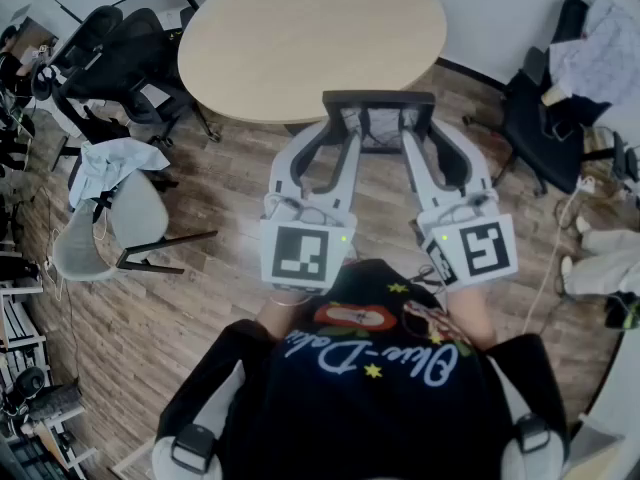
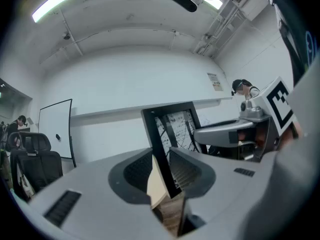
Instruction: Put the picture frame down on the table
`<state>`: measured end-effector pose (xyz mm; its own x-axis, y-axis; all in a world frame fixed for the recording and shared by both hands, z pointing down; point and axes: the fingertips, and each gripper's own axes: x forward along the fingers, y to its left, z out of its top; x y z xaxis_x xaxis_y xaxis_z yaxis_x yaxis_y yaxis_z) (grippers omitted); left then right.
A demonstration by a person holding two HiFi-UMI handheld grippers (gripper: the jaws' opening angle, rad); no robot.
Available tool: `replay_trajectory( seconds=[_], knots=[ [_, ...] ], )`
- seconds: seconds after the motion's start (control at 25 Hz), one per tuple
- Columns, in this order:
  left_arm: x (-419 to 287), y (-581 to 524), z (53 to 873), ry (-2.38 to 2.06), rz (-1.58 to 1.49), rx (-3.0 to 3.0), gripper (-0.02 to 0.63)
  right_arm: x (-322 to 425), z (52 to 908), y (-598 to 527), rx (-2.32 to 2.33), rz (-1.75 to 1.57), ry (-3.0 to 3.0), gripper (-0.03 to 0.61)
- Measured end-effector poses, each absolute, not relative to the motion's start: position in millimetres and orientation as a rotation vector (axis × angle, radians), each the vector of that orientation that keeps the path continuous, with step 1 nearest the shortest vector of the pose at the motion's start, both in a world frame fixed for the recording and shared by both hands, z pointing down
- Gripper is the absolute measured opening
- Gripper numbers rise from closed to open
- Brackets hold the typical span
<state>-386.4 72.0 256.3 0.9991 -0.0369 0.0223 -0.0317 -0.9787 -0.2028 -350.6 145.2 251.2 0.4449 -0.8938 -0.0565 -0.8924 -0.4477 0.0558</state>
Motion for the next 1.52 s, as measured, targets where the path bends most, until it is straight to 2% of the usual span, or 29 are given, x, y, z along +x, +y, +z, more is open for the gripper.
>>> replay_trajectory(
  seconds=[1.52],
  knots=[
    [-324, 18, 263, -0.124, 0.002, -2.928, 0.094, -296, 257, 95, 2.734, -0.137, -1.491, 0.077]
  ],
)
